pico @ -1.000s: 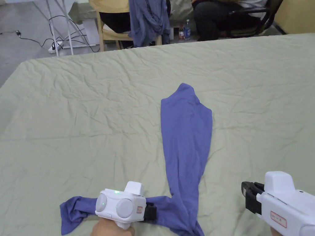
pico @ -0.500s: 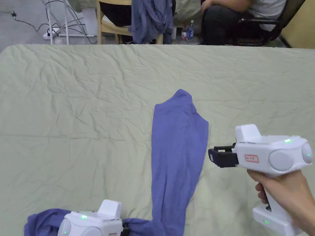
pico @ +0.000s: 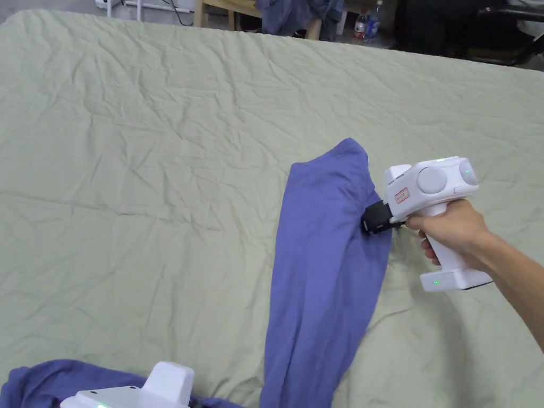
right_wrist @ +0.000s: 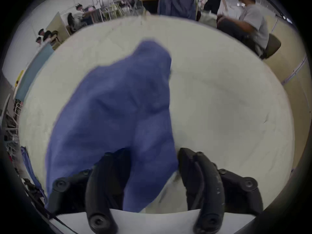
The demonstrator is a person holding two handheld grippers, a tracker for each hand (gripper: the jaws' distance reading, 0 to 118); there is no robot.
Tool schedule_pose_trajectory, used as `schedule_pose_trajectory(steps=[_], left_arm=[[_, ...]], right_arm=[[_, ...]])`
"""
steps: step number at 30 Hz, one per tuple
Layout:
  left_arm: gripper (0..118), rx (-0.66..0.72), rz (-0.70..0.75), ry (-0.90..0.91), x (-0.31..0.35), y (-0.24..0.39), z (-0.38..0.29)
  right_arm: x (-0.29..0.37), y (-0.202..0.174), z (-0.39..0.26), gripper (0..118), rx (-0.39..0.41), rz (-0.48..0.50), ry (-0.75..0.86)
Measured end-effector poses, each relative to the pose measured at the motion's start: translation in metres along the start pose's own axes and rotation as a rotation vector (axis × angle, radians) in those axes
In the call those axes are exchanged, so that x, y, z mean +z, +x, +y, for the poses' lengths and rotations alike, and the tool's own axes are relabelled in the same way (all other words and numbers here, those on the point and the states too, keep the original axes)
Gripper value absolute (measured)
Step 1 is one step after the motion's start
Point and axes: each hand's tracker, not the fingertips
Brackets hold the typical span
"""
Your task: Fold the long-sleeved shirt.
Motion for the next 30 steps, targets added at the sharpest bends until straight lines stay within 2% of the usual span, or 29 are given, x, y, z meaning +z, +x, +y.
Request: schedule_pose_trajectory(steps=[1,3,4,5,6,10,13,15,21,24,30], left_arm=[[8,0.003,-0.001,0.001,0.0,-0.001,-0.001],[8,0.004,-0.002,0.007,0.0,-0.001,-0.002],[8,0.002,-0.001,0.011,0.0,-0.001,-0.003],[8,-0.003,-0.002,0.016,-0.001,-0.002,-0.003],[8,0.0,-0.01,0.021,-0.001,-0.005,-0.004],[7,0.1,-0.072,0.072,0.013,-0.021,-0.007],[7,0.043,-0.022,0.168,0.041,-0.021,-0.005],[7,0.064,-0.018,0.213,0.062,-0.03,0.001],[7,0.006,0.041,0.406,0.152,-0.057,0.038],[7,-0.009,0.066,0.516,0.206,-0.068,0.057],[7,-0.087,0.148,0.706,0.316,-0.069,0.107]], right_arm=[[0.008,-0.006,-0.001,62,0.027,-0.025,0.062],[0.016,-0.013,-0.003,58,0.033,-0.042,0.047],[0.022,-0.013,-0.002,39,0.044,-0.037,0.045],[0.027,-0.015,-0.002,5,0.053,-0.045,0.043],[0.035,-0.016,-0.003,3,0.037,-0.079,0.049],[0.074,-0.017,-0.018,3,0.015,-0.09,0.099],[0.122,-0.012,-0.03,3,-0.019,-0.051,0.185],[0.157,-0.008,-0.039,3,-0.059,-0.025,0.242],[0.273,-0.012,-0.074,3,-0.061,-0.019,0.391],[0.327,-0.012,-0.087,3,-0.102,-0.001,0.468],[0.429,-0.015,-0.103,3,-0.132,-0.033,0.609]])
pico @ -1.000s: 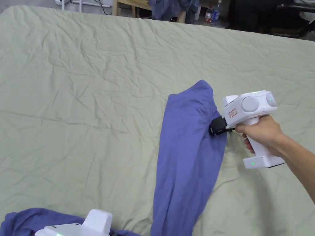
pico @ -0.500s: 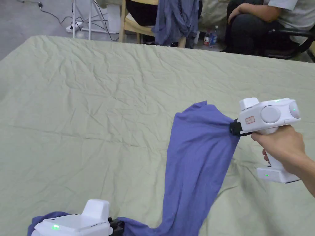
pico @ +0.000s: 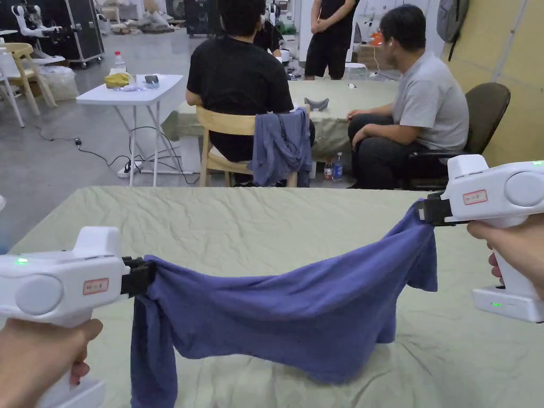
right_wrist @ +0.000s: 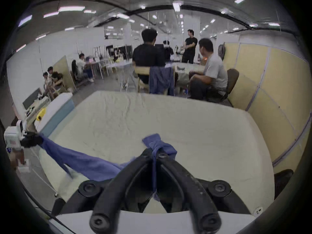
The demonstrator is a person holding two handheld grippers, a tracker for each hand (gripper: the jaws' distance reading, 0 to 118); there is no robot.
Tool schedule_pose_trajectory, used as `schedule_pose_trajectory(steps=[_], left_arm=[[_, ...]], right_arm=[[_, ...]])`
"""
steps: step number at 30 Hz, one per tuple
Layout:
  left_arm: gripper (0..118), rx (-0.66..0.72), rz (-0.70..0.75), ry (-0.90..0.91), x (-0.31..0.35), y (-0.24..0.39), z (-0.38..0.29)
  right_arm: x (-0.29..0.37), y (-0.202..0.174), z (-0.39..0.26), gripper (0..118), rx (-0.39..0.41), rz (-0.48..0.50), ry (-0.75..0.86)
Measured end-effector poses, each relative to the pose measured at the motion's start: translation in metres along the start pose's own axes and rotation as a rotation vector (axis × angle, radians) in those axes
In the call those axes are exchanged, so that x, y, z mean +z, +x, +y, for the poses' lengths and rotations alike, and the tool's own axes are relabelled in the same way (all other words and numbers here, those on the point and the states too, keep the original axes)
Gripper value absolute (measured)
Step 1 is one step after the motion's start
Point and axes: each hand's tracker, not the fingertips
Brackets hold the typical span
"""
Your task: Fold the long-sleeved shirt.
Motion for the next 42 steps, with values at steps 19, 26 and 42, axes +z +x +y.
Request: schedule_pose_trajectory(steps=[19,26,42], left_arm=[[7,-0.023,0.096,0.504,0.162,-0.01,0.305],[7,-0.01,0.115,0.574,0.193,-0.013,0.341],[7,-0.029,0.152,0.54,0.16,-0.029,0.34]], right_arm=[[0.205,-0.026,0.167,3,-0.015,-0.112,0.371],[0.253,-0.033,0.211,3,0.0,-0.139,0.464],[0.228,-0.041,0.228,3,0.024,-0.168,0.469]])
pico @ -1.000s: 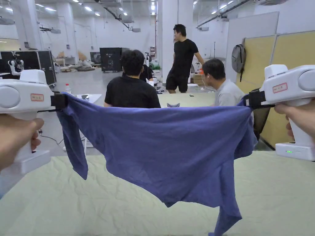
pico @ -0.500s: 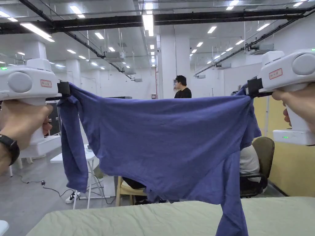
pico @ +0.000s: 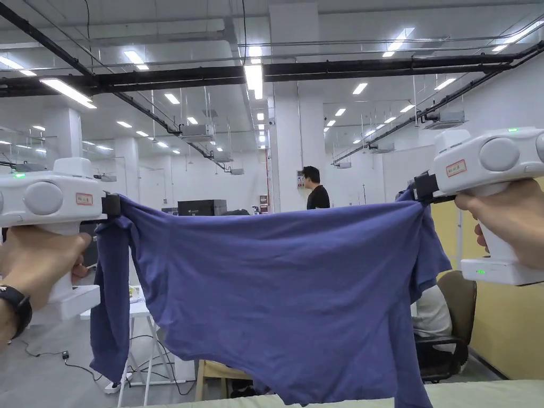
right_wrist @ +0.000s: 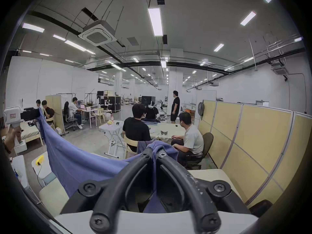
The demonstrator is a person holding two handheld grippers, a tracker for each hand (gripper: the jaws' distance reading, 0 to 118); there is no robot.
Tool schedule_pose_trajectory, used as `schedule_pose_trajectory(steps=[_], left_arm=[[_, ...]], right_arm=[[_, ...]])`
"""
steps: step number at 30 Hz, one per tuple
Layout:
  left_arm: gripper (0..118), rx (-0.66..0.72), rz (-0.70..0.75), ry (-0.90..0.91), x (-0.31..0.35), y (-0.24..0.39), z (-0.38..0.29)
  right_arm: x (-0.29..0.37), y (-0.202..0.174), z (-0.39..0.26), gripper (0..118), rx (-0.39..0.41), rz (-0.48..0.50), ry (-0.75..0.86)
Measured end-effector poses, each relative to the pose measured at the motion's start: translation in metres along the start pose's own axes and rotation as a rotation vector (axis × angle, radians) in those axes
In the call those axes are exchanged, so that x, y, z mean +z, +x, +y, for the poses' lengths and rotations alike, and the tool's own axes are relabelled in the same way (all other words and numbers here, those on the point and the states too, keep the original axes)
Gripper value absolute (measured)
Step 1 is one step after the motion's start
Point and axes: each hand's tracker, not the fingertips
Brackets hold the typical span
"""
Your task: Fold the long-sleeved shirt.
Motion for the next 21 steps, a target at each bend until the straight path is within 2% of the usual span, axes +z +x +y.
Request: schedule_pose_trajectory(steps=[8,18,21], left_arm=[[7,-0.032,0.011,-0.034,-0.053,0.012,-0.015],[7,-0.08,0.018,-0.06,-0.143,0.028,-0.04],[7,-0.078,0.02,-0.068,-0.17,0.03,-0.049]], right_arm=[[-0.065,0.011,-0.01,3,-0.028,-0.027,-0.013],[-0.162,0.018,-0.034,3,0.031,-0.065,-0.037],[-0.188,0.022,-0.043,3,0.021,-0.07,-0.032]])
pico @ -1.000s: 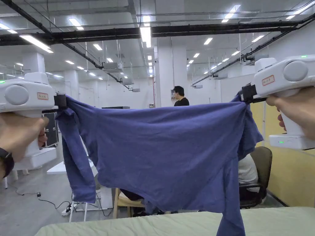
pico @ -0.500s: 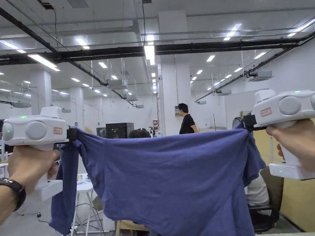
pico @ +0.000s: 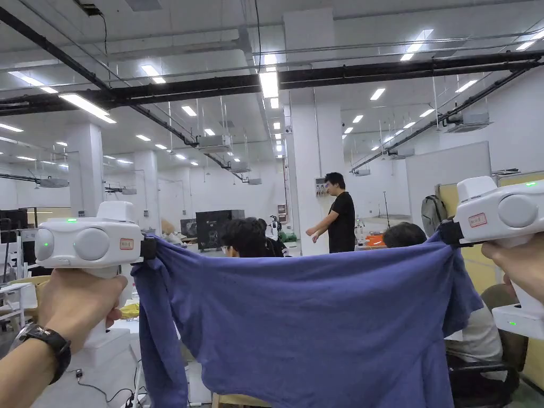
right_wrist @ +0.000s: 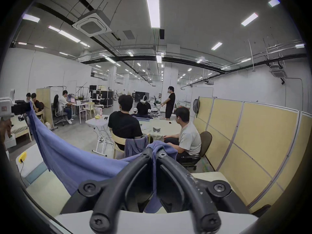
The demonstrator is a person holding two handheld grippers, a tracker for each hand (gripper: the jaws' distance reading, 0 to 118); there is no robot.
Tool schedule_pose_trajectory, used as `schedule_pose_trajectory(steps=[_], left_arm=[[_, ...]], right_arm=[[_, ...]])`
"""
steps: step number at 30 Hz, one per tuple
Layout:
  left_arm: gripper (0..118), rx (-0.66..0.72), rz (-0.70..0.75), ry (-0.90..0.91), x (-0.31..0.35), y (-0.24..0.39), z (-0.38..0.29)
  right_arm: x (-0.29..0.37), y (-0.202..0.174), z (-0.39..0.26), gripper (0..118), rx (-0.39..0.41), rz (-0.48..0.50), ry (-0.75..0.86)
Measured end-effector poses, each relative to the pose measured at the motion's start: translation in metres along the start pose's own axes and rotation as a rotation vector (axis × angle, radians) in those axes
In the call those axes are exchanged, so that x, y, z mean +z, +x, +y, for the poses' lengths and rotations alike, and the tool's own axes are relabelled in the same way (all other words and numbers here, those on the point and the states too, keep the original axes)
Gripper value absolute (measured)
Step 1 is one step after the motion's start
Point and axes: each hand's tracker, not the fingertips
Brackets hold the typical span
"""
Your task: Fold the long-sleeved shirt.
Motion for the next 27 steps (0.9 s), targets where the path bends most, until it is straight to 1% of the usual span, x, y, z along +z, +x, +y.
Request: schedule_pose_trajectory(steps=[2,6,9,11,15,17,22,27], left_arm=[[7,-0.001,0.002,-0.011,-0.017,0.003,-0.007],[7,-0.015,0.005,-0.039,-0.047,0.006,-0.03],[7,0.003,0.004,-0.057,-0.064,0.007,-0.055],[7,0.011,0.006,-0.096,-0.077,0.008,-0.078],[7,0.029,-0.022,-0.165,-0.093,0.012,-0.132],[7,0.026,-0.028,-0.204,-0.098,0.016,-0.164],[7,0.051,-0.054,-0.29,-0.097,0.019,-0.227],[7,0.082,-0.087,-0.361,-0.067,0.019,-0.289]], right_arm=[[-0.018,0.0,-0.007,3,-0.005,-0.001,-0.008],[-0.047,-0.003,-0.022,3,0.01,0.001,-0.026],[-0.066,-0.004,-0.044,3,-0.021,0.023,-0.044],[-0.083,-0.006,-0.066,3,-0.013,0.023,-0.083],[-0.109,-0.014,-0.12,3,-0.022,0.044,-0.164],[-0.122,-0.018,-0.154,3,-0.038,0.06,-0.233],[-0.126,-0.027,-0.218,3,-0.025,0.082,-0.31],[-0.098,-0.029,-0.281,3,-0.028,0.102,-0.384]])
